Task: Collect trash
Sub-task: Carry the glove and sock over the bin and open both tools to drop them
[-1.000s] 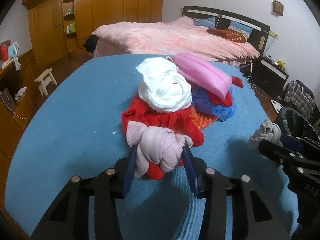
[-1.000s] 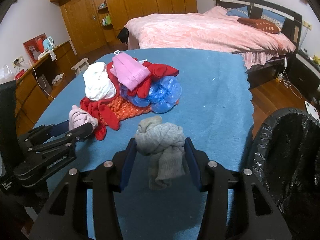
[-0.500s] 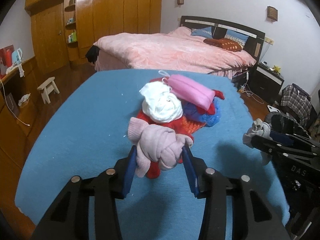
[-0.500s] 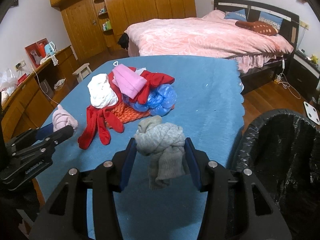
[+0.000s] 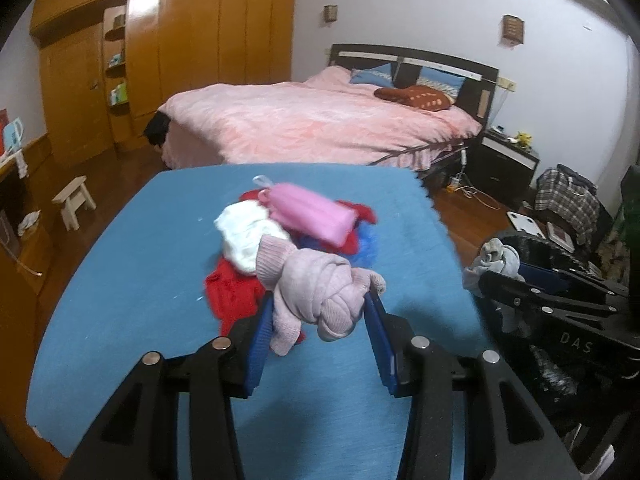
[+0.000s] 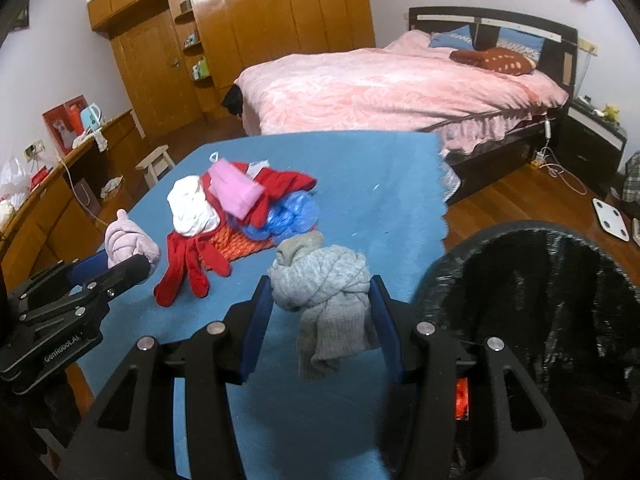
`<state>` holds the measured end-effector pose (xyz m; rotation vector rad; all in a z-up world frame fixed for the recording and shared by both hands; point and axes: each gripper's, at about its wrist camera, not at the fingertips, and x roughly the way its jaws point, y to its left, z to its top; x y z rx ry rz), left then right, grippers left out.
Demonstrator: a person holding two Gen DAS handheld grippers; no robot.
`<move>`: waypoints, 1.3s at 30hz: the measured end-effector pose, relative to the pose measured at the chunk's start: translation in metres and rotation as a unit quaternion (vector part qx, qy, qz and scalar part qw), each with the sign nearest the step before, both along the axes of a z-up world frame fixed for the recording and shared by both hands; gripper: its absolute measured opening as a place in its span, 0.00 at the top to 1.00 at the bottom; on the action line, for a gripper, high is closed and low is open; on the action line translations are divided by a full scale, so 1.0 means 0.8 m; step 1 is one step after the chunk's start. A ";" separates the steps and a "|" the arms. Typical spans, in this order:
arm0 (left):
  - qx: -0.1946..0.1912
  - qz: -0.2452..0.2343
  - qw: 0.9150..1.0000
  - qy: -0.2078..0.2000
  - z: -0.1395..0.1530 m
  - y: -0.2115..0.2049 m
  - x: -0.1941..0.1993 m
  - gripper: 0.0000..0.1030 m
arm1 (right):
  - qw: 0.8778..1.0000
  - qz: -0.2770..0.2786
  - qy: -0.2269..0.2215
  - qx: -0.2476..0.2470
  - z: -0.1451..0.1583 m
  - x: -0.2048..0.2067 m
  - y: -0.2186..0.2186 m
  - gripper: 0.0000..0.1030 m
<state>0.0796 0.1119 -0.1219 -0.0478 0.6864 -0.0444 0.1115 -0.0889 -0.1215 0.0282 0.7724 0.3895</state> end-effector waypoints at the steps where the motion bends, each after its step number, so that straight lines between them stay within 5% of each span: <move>1: 0.000 -0.005 1.000 -0.002 0.002 -0.006 0.000 0.56 | 1.000 -0.004 -0.003 0.000 0.004 -0.002 -0.006 0.54; 15: -0.011 -0.072 0.997 -0.018 0.025 -0.079 0.014 0.56 | 0.997 -0.070 -0.037 0.001 0.040 -0.023 -0.090 0.53; 39: -0.017 -0.202 0.979 -0.022 0.028 -0.235 0.030 0.56 | 0.980 -0.192 -0.038 -0.024 0.033 -0.058 -0.241 0.53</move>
